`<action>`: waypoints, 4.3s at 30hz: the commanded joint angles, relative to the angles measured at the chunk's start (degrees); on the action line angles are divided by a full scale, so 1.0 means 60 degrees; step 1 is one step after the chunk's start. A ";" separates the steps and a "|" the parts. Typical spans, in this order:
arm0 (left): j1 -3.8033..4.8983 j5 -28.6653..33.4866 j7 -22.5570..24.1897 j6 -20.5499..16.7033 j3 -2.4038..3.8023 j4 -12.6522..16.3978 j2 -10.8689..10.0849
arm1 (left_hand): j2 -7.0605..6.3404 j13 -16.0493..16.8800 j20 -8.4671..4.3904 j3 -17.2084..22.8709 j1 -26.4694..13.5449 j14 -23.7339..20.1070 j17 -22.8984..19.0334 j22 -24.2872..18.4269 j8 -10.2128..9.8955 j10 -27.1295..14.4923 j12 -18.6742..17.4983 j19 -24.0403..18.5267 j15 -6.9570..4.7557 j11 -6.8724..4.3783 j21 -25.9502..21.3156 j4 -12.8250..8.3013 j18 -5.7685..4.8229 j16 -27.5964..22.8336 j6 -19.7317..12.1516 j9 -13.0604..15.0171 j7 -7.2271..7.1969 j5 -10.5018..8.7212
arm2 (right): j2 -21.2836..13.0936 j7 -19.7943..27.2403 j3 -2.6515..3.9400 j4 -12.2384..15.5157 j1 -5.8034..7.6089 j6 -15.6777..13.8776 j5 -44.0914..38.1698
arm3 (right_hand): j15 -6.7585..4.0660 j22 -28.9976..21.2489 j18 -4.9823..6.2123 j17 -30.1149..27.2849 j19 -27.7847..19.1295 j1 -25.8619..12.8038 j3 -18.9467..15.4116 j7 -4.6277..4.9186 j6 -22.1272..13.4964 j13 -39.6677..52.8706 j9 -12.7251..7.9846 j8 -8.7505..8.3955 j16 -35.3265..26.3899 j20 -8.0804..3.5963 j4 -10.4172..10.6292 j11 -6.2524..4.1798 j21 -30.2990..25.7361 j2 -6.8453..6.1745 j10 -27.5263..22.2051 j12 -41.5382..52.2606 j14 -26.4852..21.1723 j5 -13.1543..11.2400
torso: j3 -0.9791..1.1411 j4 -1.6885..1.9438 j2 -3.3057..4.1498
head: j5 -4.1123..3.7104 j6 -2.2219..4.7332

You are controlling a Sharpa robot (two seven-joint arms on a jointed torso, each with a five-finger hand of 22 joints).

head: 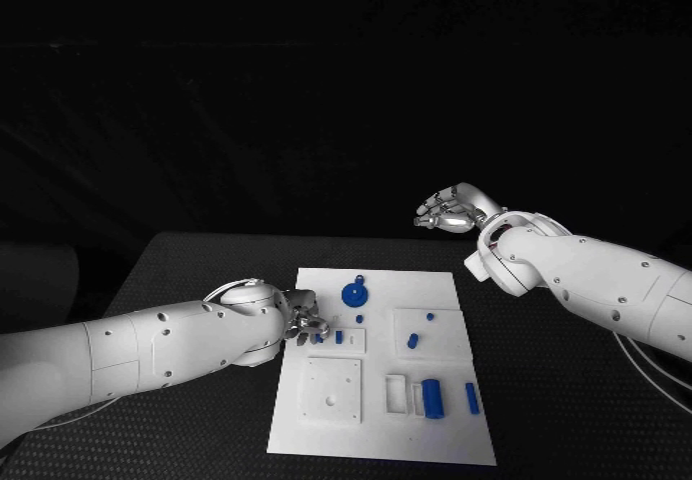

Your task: Assemble the parts on the task board

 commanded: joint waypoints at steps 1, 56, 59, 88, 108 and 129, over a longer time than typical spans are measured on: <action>-0.0135 -0.0085 -0.0075 0.0579 -0.0093 0.0066 0.0030 | 0.0095 0.0016 -0.1241 0.0045 0.0068 0.0171 -0.0007 0.0183 0.0041 0.0000 0.0039 0.0048 -0.0221 -0.0032 0.0065 -0.0004 0.0084 0.0066 0.0809 0.0003 -0.0713 -0.0013 | -0.0008 0.0048 0.0003 0.0010 -0.0004 0.0110 -0.0017 | 0.0001 0.0015 0.0031 -0.0014 -0.0067 0.0084 -0.0002 0.0011 -0.0079 -0.0003 -0.0014 0.0038 -0.0047 0.0029 0.0072 0.0020 -0.0056 0.0020 0.0014 -0.0040 -0.0091 0.0056 | -0.0007 0.0009 -0.0003 | -0.0007 0.0004; -0.0161 0.0037 -0.0208 0.0175 -0.0085 -0.0148 0.0016 | -0.1722 -0.0054 -0.1328 -0.0069 -0.0448 0.0146 -0.0194 0.0153 -0.0020 -0.0022 0.0050 0.0105 -0.0284 -0.0022 0.0016 0.1815 0.0135 0.0093 0.0756 0.0024 -0.0711 -0.3520 | -0.0026 0.0040 0.0002 0.0026 -0.0005 0.0101 -0.0020 | 0.0005 0.0042 0.0032 -0.0015 -0.0077 0.0096 0.0000 0.0010 -0.0082 -0.0001 -0.0027 0.0050 -0.0053 0.0032 0.0061 0.0023 -0.0073 0.0008 0.0020 -0.0057 -0.0101 0.0121 | -0.0011 0.0010 -0.0001 | -0.0039 0.0026; -0.0161 0.0016 -0.0215 0.0129 -0.0076 -0.0155 -0.0023 | -0.1791 -0.0058 -0.1330 -0.0080 -0.0492 0.0146 -0.0202 0.0153 -0.0019 -0.0023 0.0051 0.0108 -0.0289 -0.0023 0.0011 0.1932 0.0136 0.0095 0.0750 0.0027 -0.0711 -0.3563 | -0.0033 0.0041 0.0002 0.0027 -0.0005 0.0095 -0.0020 | 0.0006 0.0043 0.0032 -0.0015 -0.0077 0.0097 0.0000 0.0010 -0.0083 -0.0001 -0.0028 0.0051 -0.0054 0.0032 0.0060 0.0024 -0.0074 0.0007 0.0020 -0.0058 -0.0102 0.0123 | -0.0013 0.0005 -0.0003 | -0.0038 0.0029; -0.0160 0.0645 0.0097 -0.0868 0.0382 -0.0223 -0.0224 | -0.3316 -0.0074 -0.1350 -0.0413 -0.0613 0.0018 -0.0285 0.0138 -0.0024 -0.0110 -0.0026 0.0047 -0.0302 0.0010 -0.0003 0.3739 0.0218 0.0076 0.0409 0.0154 -0.0647 -0.4137 | -0.0066 0.0041 0.0002 0.0030 -0.0024 0.0095 -0.0023 | 0.0010 0.0056 0.0031 -0.0016 -0.0082 0.0100 -0.0002 0.0015 -0.0094 -0.0001 -0.0037 0.0051 -0.0057 0.0034 0.0056 0.0030 -0.0082 -0.0004 0.0022 -0.0066 -0.0108 0.0135 | -0.0006 0.0008 -0.0002 | -0.0047 0.0064; -0.0160 0.1389 0.0367 -0.0161 0.0638 0.0033 -0.0548 | -0.2189 -0.0225 -0.1219 -0.1251 0.0726 -0.0341 -0.0471 0.0097 -0.0387 -0.0512 -0.0399 -0.0302 -0.0152 0.0174 -0.0249 0.2449 0.0104 -0.0277 0.0015 0.0029 -0.0464 -0.4030 | -0.0127 0.0037 0.0002 0.0065 -0.0028 0.0102 -0.0023 | 0.0010 0.0061 0.0032 -0.0015 -0.0082 0.0106 0.0002 0.0015 -0.0094 -0.0001 -0.0039 0.0054 -0.0058 0.0035 0.0056 0.0030 -0.0085 0.0005 0.0024 -0.0069 -0.0108 0.0139 | -0.0008 0.0012 -0.0006 | -0.0050 0.0077; -0.0217 0.1516 0.0419 0.0471 0.0610 0.0072 -0.0529 | -0.1567 -0.0232 -0.1161 -0.1105 0.2168 -0.0473 -0.0521 0.0151 -0.0980 -0.0692 -0.0472 -0.0316 -0.0060 0.0284 -0.0370 0.1125 -0.0011 -0.0313 -0.0297 -0.0147 -0.0308 -0.3116 | -0.0122 0.0030 0.0002 0.0075 -0.0034 0.0109 -0.0023 | 0.0010 0.0071 0.0033 -0.0015 -0.0082 0.0111 0.0005 0.0015 -0.0093 0.0000 -0.0043 0.0060 -0.0058 0.0036 0.0055 0.0028 -0.0090 0.0009 0.0027 -0.0075 -0.0109 0.0140 | -0.0009 0.0006 -0.0003 | -0.0039 0.0054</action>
